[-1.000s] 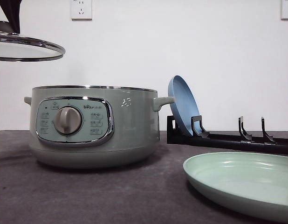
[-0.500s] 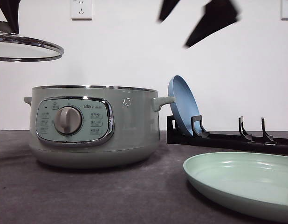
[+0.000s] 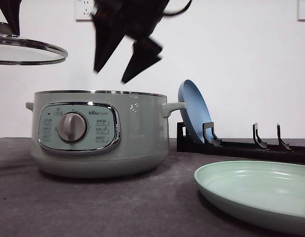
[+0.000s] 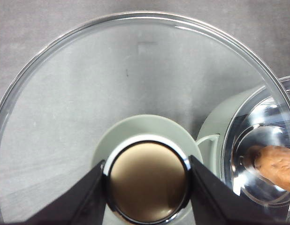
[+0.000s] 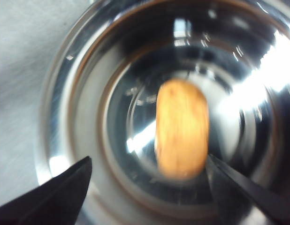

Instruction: Transfer potato from steamer to green plate

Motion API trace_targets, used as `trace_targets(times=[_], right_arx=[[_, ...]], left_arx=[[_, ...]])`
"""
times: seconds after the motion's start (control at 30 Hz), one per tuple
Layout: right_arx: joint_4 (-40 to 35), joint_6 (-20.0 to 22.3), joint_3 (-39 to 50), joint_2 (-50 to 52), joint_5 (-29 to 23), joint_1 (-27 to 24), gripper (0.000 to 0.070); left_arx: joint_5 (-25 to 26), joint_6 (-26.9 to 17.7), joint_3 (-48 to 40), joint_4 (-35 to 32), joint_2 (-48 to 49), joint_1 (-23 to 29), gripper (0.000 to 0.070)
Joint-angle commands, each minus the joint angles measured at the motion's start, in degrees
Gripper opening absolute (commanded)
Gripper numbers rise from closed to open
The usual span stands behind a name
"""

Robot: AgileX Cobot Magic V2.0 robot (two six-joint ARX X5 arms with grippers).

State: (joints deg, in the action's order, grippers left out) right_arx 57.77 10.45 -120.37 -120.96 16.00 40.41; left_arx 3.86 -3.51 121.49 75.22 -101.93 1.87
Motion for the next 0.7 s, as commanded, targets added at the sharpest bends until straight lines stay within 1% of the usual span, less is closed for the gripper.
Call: trace_targets(times=[0.0,0.1,0.17,0.37,0.5,0.67], right_arx=[[-1.36,1.87,-1.58,-2.45,-0.72,0.85,0.0515],[-2.95,2.22,-1.58,-4.53,-1.73,1.14,0.0589],[-3.95,2.23,-1.58,-5.79,-2.23,1.35,0.0608],[-6.38,2.51,-1.56,-8.41,-3.12,1.39,0.061],[-7.81,2.73,-1.56,-9.4,-4.7,1.39,0.061],[-8.53,2.65,-1.56,-10.68,-5.66,1.26,0.061]], left_arx=[[0.15,-0.07,2.61,-1.51,0.76,0.04,0.0016],[0.16,-0.03,2.6,-1.5,0.76,0.04,0.0016],[0.16,0.09,2.6,-1.49,0.76,0.04,0.0016],[0.17,0.11,2.56,-1.42,0.76,0.0,0.0016],[0.17,0.13,2.51,-1.31,0.76,0.0,0.0016],[0.17,0.11,2.51,-1.22,0.76,0.0,0.0016]])
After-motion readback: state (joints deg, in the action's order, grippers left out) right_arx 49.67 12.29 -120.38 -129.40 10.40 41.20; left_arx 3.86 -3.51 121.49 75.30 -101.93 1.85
